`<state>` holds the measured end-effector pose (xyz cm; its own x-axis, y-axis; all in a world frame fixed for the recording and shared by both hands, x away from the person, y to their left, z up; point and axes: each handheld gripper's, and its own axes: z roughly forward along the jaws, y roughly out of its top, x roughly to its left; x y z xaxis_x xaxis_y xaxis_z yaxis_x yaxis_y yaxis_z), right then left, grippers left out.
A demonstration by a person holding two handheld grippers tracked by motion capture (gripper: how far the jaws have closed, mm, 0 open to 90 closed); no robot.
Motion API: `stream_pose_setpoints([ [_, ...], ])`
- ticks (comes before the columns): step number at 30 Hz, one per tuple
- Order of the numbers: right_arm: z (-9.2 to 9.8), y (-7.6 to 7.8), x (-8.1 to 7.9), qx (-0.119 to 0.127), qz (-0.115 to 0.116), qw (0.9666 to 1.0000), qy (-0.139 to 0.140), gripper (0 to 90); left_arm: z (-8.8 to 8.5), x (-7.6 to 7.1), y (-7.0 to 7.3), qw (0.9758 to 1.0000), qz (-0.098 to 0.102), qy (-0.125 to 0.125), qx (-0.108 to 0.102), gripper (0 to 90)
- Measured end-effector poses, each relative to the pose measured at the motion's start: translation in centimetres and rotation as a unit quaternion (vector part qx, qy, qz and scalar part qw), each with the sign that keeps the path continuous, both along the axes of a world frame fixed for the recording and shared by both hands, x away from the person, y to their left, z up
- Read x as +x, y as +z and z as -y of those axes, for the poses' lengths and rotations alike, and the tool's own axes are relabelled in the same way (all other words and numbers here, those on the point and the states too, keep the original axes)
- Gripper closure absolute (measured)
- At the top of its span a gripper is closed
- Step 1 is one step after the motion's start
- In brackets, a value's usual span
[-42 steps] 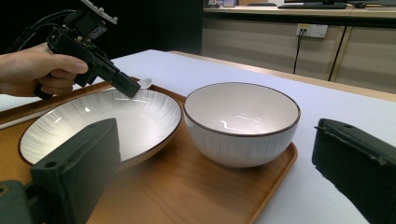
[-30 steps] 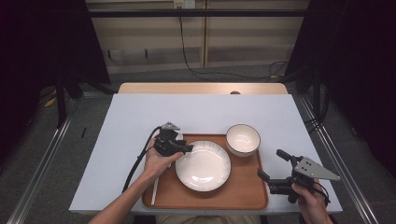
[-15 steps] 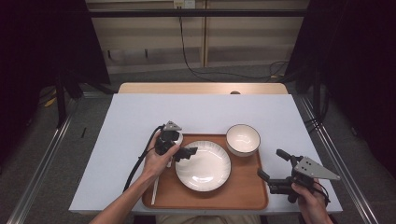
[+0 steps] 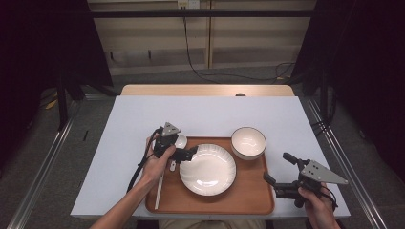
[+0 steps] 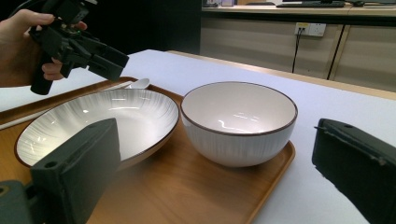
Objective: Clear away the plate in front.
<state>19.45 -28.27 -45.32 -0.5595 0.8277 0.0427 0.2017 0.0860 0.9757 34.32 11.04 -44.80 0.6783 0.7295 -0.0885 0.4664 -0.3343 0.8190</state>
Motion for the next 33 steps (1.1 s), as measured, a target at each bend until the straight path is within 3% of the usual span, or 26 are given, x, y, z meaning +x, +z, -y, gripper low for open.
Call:
stream_pose_setpoints([
  [1, 0.0, 0.0, 0.0, 0.001, 0.001, 1.0000, -0.001, 1.1, -0.3, -0.2, 0.1, 0.9999, 0.008, 0.002, 0.009, 2.5],
  [3, 0.0, 0.0, 0.0, 0.002, -0.001, 1.0000, -0.002, 1.1, -0.6, -0.4, 0.3, 0.9996, 0.019, 0.017, -0.009, 2.3],
  [6, 0.0, 0.0, 0.0, 0.002, -0.001, 1.0000, -0.002, 1.1, -1.2, -0.8, 0.7, 0.9986, 0.043, 0.026, -0.015, 2.3],
  [7, 0.0, 0.0, 0.0, 0.001, 0.001, 1.0000, -0.002, 1.0, -1.4, -1.0, 1.0, 0.9984, 0.049, 0.026, -0.004, 2.2],
  [10, 0.1, 0.0, -0.1, 0.003, -0.002, 1.0000, -0.005, 1.1, -2.3, -1.8, 1.2, 0.9978, 0.055, 0.033, -0.016, 1.8],
  [16, 0.2, -0.1, -0.1, -0.001, -0.004, 0.9999, -0.011, 1.1, -4.5, -3.2, 0.9, 0.9970, 0.052, 0.052, -0.025, 2.2],
  [18, 0.3, -0.1, 0.0, -0.002, -0.009, 0.9999, -0.010, 1.1, -5.3, -3.7, 1.2, 0.9952, 0.067, 0.070, -0.012, 2.1],
  [22, 0.5, -0.1, 0.0, 0.002, -0.016, 0.9997, -0.016, 1.2, -6.8, -4.7, 1.6, 0.9940, 0.074, 0.079, -0.017, 1.5],
  [33, 0.6, -0.1, 0.0, -0.002, -0.023, 0.9993, -0.030, 1.2, -9.4, -7.1, 1.3, 0.9941, 0.056, 0.086, -0.033, 1.8],
])
